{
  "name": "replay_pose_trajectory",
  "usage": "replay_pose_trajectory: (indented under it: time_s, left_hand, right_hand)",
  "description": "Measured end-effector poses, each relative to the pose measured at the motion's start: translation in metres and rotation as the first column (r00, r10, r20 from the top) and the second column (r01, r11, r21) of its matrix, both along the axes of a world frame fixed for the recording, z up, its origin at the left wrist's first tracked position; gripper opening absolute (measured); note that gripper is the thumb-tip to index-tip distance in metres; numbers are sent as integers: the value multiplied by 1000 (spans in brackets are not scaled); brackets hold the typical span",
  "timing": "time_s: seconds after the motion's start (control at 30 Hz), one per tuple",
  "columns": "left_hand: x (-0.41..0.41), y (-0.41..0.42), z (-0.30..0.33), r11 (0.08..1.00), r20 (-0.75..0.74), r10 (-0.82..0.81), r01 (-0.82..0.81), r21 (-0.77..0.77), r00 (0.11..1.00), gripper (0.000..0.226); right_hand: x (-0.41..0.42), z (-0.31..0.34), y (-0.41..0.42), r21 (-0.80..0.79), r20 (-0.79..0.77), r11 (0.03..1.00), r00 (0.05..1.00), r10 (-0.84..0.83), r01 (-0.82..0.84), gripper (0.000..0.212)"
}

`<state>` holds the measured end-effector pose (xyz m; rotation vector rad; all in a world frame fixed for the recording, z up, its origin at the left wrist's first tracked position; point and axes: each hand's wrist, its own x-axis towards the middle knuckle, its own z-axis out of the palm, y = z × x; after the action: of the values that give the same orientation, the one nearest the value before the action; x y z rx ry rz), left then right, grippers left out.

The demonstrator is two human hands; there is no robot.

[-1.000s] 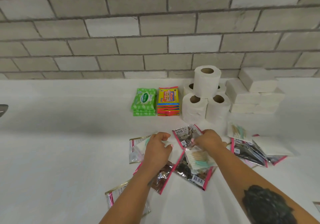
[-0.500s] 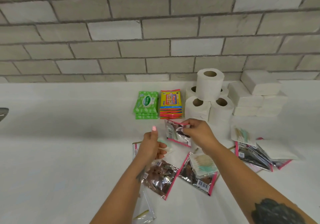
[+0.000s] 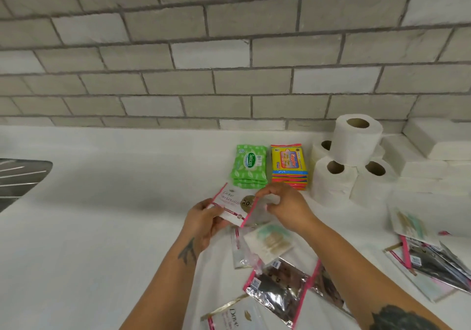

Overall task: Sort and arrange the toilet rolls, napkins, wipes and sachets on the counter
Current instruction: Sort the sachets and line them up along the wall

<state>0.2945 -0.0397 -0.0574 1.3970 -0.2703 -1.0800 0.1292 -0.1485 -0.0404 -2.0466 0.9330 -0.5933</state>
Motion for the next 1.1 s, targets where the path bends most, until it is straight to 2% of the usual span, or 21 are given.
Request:
replay_pose_trajectory:
  time_s: [0.13, 0.2, 0.23, 0.3, 0.37, 0.43, 0.5, 0.53, 0.57, 0.63, 0.7, 0.77, 0.83, 0.93, 1.07, 1.1]
  left_hand:
    - [33, -4, -15, 983, 169, 157, -171, 69, 973, 34]
    - [43, -5, -20, 969, 374, 143, -206, 135, 916, 37]
    - [46, -5, -21, 960, 517, 82, -207, 189, 852, 40]
    - [49, -5, -29, 922, 780, -84, -249, 297, 620, 50]
    - [54, -8, -40, 907, 912, -181, -295, 300, 369, 55]
    - [61, -10, -49, 942, 956, -243, -195, 274, 166, 51]
    - [71, -11, -57, 945, 945, -325, -55, 323, -40, 37]
    - [76, -11, -59, 922, 916, -384, 3, 387, -115, 34]
    - [81, -12, -61, 885, 877, -456, 28, 465, -151, 37]
    - [91, -18, -63, 825, 810, -554, 5, 565, -193, 44]
    - [96, -30, -60, 797, 781, -599, -36, 603, -177, 54]
    - [102, -47, -59, 765, 756, -641, -35, 643, -129, 50]
    - [107, -63, -54, 759, 754, -650, -28, 650, -98, 48]
    - [112, -86, -50, 758, 752, -647, -10, 652, -126, 51]
    - [116, -114, -50, 733, 725, -677, -28, 679, -130, 50]
    - [117, -119, -50, 732, 725, -678, -30, 680, -121, 50]
  right_hand:
    - [20, -13, 2, 14, -96, 1000, 995, -7, 9, 28]
    - [30, -19, 3, 7, -133, 1000, 991, -6, 7, 25]
    - [35, -23, 4, -9, -165, 1000, 986, 3, -4, 25]
    - [47, -29, 7, -95, -264, 993, 964, 37, -64, 29]
    - [62, -35, 11, -228, -398, 953, 912, 97, -201, 36]
    - [77, -39, 20, -378, -498, 872, 862, 93, -312, 38]
    - [93, -45, 27, -439, -533, 832, 844, 62, -338, 32]
    - [101, -49, 27, -452, -568, 825, 822, 27, -340, 30]
    - [107, -51, 26, -458, -605, 814, 796, 10, -358, 30]
    - [118, -55, 23, -457, -620, 817, 785, -10, -351, 34]
    - [125, -54, 18, -507, -599, 796, 799, -50, -330, 39]
    - [131, -51, 11, -528, -548, 797, 835, -56, -293, 42]
    - [135, -50, 8, -525, -505, 809, 862, -46, -264, 45]
    - [136, -50, 6, -542, -477, 803, 878, -51, -248, 47]
    - [133, -48, 4, -525, -466, 827, 881, -80, -202, 32]
    - [132, -49, 4, -503, -472, 840, 879, -71, -203, 34]
